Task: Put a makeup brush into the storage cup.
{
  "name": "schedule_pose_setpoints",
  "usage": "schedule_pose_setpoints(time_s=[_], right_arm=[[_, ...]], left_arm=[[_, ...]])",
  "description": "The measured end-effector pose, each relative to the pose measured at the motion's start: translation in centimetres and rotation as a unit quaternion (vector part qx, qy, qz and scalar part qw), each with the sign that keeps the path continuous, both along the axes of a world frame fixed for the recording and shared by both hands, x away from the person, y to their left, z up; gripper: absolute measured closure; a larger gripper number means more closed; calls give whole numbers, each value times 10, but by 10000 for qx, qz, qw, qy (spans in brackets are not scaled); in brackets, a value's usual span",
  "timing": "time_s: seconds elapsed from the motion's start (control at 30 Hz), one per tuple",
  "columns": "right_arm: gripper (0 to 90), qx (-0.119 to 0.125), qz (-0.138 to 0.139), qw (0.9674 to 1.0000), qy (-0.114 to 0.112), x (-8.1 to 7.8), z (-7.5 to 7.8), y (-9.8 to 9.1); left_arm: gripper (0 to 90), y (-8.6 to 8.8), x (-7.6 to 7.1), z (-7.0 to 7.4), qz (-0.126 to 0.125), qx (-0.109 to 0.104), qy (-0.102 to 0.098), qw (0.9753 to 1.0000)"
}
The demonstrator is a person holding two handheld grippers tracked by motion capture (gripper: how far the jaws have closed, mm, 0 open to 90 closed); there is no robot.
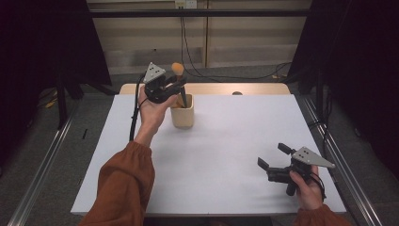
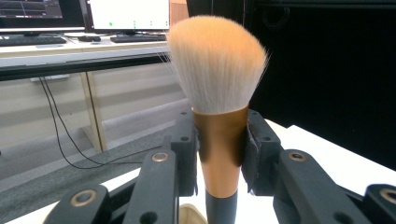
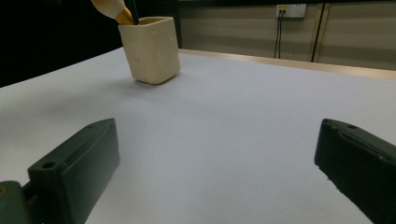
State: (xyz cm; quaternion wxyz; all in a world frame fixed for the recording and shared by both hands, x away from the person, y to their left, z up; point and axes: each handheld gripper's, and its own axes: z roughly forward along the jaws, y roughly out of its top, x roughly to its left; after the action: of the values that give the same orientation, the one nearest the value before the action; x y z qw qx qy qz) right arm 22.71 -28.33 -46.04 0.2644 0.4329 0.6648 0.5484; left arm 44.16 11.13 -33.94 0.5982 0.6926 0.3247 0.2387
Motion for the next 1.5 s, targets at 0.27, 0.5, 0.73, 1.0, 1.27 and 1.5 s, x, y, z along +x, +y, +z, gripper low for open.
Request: schedule_pose_setpoints(time_s=[0.27,0.5,0.73,1.0,1.27,1.5], right_arm=[[0,-10,11,10000,8,0,0,0],[0,-6,16,10000,9,0,-1,-1],[0,-6,24,10000,17,0,-1,-1],[0,-2,29,10000,22,0,-1,0],[0,2,35,10000,20,0,-1,-1],[0,-3,47,10000,20,0,-1,-1]], left_arm=[[696,-5,4,-10,-41,86,107,9999],[697,-10,4,-17,-131,192,188,9996],[696,-10,5,-26,-96,268,264,9992],[696,-14,6,-34,-148,365,356,9986],[695,-15,9,-39,-90,440,438,9980],[694,-18,9,-43,-182,537,430,9975]])
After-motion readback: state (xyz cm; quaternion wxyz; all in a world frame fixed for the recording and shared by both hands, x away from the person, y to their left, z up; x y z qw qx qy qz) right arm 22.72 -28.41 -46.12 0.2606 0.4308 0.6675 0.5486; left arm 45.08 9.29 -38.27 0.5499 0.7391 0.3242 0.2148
